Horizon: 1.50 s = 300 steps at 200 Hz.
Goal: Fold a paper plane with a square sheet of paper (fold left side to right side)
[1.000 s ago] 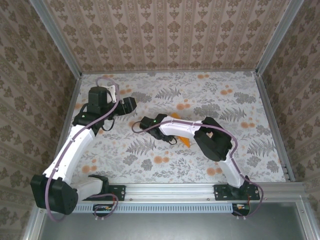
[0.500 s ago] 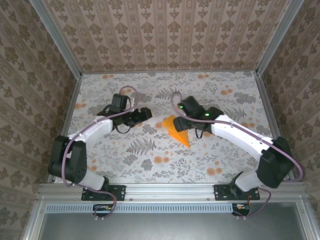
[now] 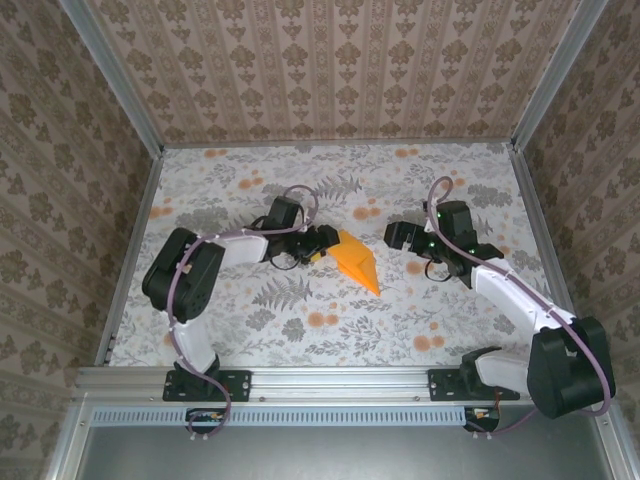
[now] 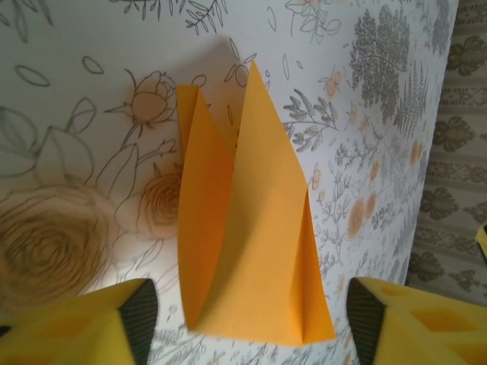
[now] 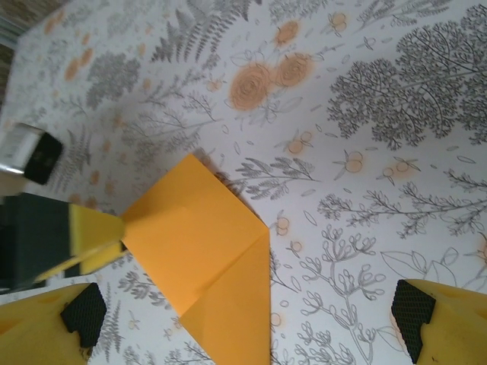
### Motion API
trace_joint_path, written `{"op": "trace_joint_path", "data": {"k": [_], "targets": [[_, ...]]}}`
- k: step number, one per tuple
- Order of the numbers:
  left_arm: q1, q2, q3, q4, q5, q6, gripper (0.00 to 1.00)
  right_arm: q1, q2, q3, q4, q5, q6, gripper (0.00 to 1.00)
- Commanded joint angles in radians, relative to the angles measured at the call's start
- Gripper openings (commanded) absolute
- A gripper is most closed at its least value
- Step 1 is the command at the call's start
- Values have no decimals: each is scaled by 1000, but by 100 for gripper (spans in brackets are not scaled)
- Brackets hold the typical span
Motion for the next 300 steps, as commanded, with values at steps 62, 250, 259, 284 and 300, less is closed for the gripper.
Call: {"op": "trace_joint_path", "data": {"k": [62, 250, 259, 284, 300], "targets": [[14, 0, 65, -23, 99, 192, 4, -37, 109, 47, 91, -267, -70, 96], [72, 48, 66, -121, 455, 652, 0, 0, 691, 188, 429, -818, -189, 52], [72, 49, 68, -125, 454, 656, 0, 1, 684, 190, 411, -813, -200, 47], [72, 56, 81, -154, 448, 676, 0, -4, 660, 193, 349, -786, -241, 36], [73, 60, 87, -167, 450, 686, 0, -6, 646, 195, 323, -778, -255, 28]]}}
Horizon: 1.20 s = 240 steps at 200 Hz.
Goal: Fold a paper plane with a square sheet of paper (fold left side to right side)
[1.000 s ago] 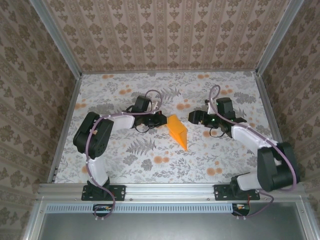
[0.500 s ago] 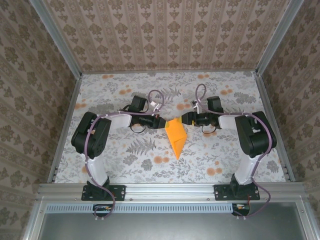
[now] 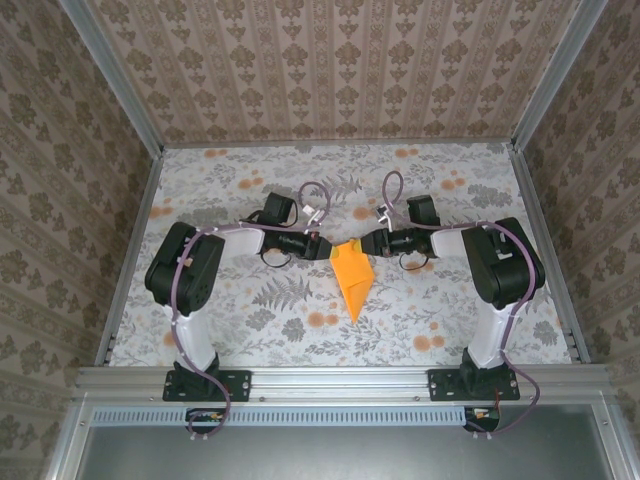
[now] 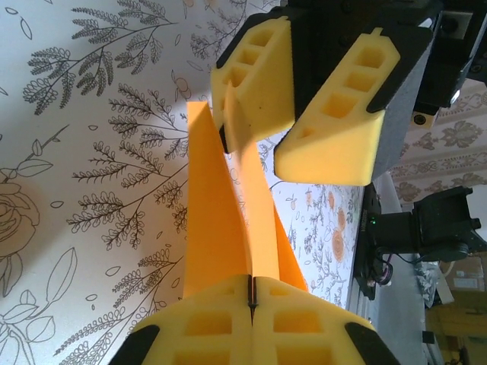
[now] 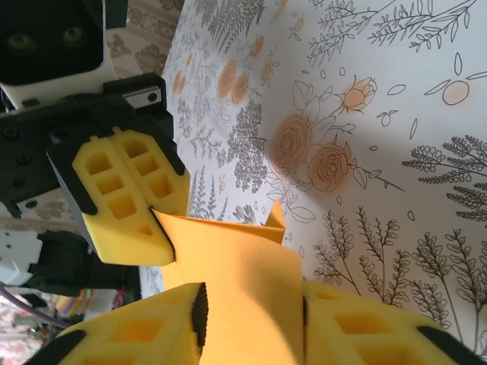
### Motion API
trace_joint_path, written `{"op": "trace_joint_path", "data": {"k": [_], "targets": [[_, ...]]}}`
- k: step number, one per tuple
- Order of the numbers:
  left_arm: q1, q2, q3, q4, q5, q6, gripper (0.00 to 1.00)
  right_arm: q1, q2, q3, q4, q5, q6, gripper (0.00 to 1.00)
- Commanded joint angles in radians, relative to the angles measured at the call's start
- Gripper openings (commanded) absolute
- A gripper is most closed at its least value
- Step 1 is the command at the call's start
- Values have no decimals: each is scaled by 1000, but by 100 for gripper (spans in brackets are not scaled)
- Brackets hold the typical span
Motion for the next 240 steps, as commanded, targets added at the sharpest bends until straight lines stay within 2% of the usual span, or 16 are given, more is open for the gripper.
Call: {"op": "trace_joint_path", "data": {"k": [1, 26, 36, 42, 54, 65, 82, 102, 130, 161, 187, 214, 240], "targets": [[10, 23, 36, -46, 22, 56, 0, -3, -37, 24, -62, -9, -51, 27], [11, 28, 48, -70, 17, 74, 0, -5, -55, 25, -87, 1, -64, 13], [12, 29, 54, -84, 9, 84, 0, -5, -64, 24, -100, 13, -69, 5], [13, 29, 59, -94, 0, 87, 6, -6, -70, 24, -111, 20, -71, 0], [16, 21, 68, -112, -16, 94, 18, -5, -88, 26, -133, 45, -60, 0], [21, 0, 71, -119, -44, 96, 36, -4, -108, 28, -164, 63, -51, 0], [29, -53, 73, -140, -98, 101, 52, -2, -138, 30, -217, 114, -15, 0], [37, -137, 69, -179, -206, 106, 61, 9, -171, 32, -271, 179, 48, 0], [22, -301, 33, -242, -430, 123, 65, 21, -193, 51, -337, 244, 162, 0], [-99, -467, 0, -379, -694, 169, 68, 56, -205, 98, -412, 354, 279, 0], [-247, -540, -37, -420, -823, 128, 70, 93, -183, 150, -446, 424, 353, 0], [-389, -520, -62, -402, -923, 45, 72, 110, -146, 187, -449, 482, 409, 0], [-468, -441, -37, -385, -985, -1, 72, 113, -120, 207, -441, 503, 440, 0]]}}
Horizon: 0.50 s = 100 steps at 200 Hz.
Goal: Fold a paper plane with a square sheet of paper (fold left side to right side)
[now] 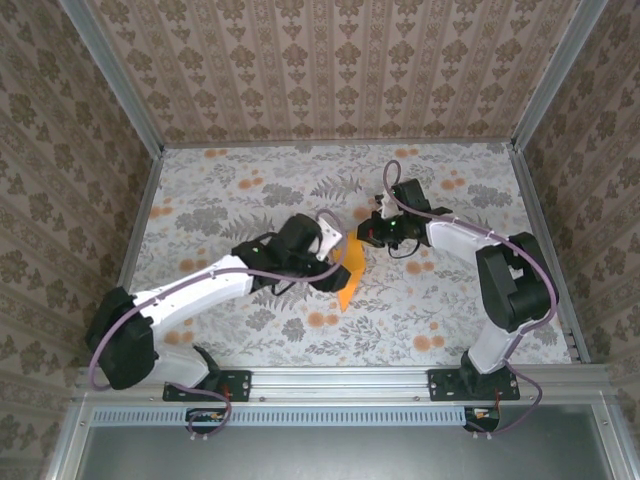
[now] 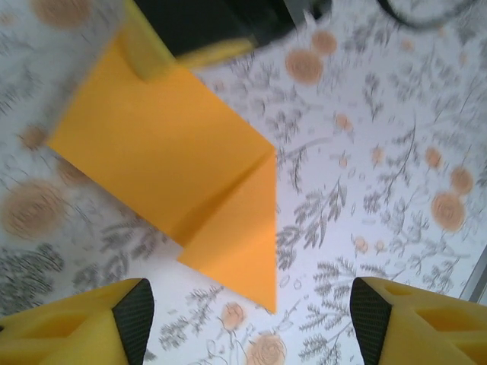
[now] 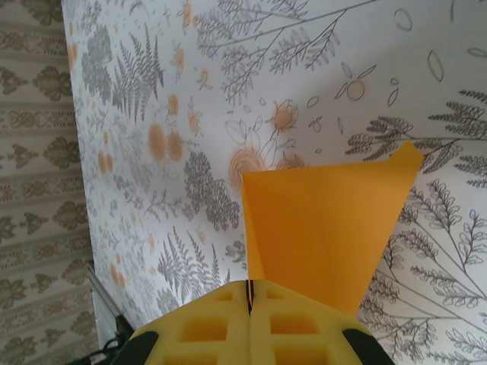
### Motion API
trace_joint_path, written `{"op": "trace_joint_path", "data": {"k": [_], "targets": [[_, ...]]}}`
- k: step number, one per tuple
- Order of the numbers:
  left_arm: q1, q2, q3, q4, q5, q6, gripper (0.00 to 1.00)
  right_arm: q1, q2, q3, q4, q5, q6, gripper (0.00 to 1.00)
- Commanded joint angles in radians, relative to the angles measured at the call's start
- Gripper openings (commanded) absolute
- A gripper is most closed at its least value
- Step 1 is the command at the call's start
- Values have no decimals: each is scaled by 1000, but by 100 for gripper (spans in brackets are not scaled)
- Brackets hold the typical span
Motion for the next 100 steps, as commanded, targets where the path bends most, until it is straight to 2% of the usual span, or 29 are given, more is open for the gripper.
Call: {"op": "trace_joint_path", "data": {"k": [1, 41, 100], "targets": [[-50, 68, 12, -17, -131, -71, 72, 2, 35, 32, -35, 68, 70, 0], [-121, 216, 104, -48, -197, -122, 73, 9, 47, 36, -33, 88, 83, 0], [-173, 393, 232, -162, -334, -149, 71, 10, 66, 41, -31, 89, 82, 0]]}}
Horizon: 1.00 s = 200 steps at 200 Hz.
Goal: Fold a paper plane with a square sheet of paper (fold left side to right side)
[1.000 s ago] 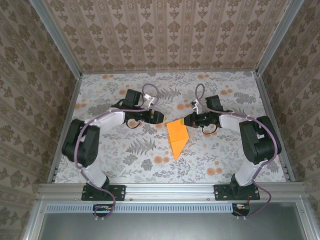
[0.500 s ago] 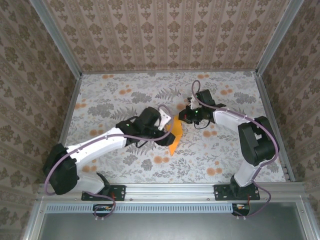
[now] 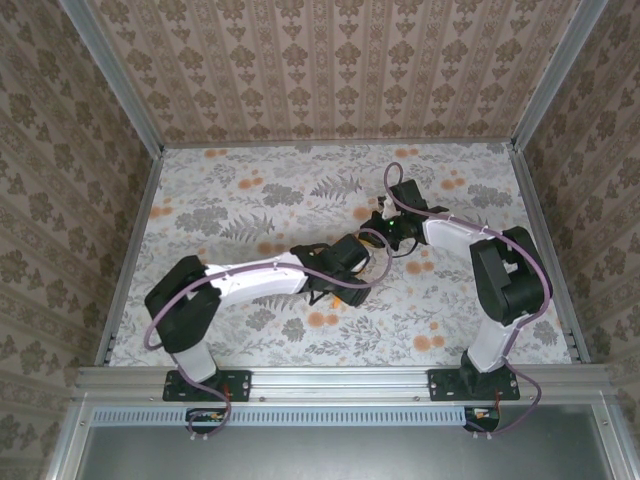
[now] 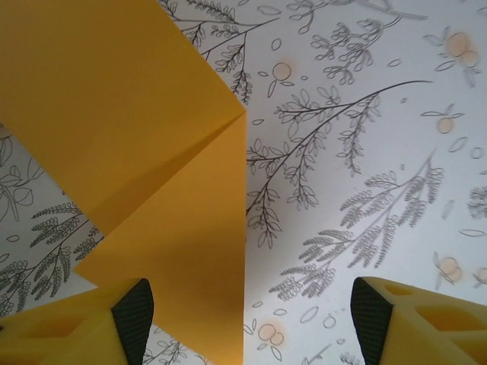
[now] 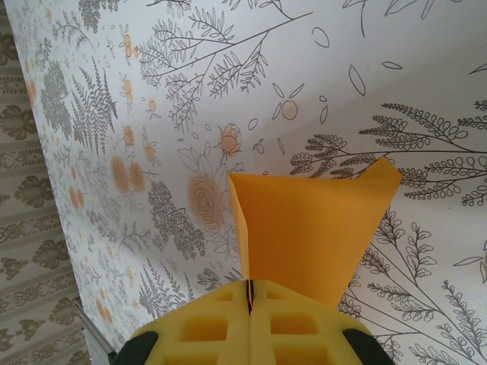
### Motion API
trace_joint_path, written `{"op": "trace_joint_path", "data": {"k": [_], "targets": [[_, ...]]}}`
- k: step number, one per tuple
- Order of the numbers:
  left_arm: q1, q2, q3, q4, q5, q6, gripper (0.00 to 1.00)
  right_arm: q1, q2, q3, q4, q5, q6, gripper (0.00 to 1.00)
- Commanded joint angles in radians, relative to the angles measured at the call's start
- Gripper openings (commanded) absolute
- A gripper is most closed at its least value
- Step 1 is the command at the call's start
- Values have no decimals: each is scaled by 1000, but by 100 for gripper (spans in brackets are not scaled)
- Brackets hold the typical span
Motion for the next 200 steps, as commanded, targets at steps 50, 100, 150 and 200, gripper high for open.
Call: {"op": "trace_joint_path", "data": {"k": [50, 100, 150, 200], "targets": [[-34, 111, 121, -142, -157, -37, 59, 7, 28, 27, -20, 12, 13, 0], [-37, 136, 135, -168, -186, -45, 42, 7, 38, 30, -22, 8, 1, 0], [-37, 141, 139, -165, -179, -40, 21, 7, 52, 42, -41, 5, -22, 0], [-16, 127, 131, -130, -118, -38, 10, -2, 36, 59, -48, 3, -67, 8]]}}
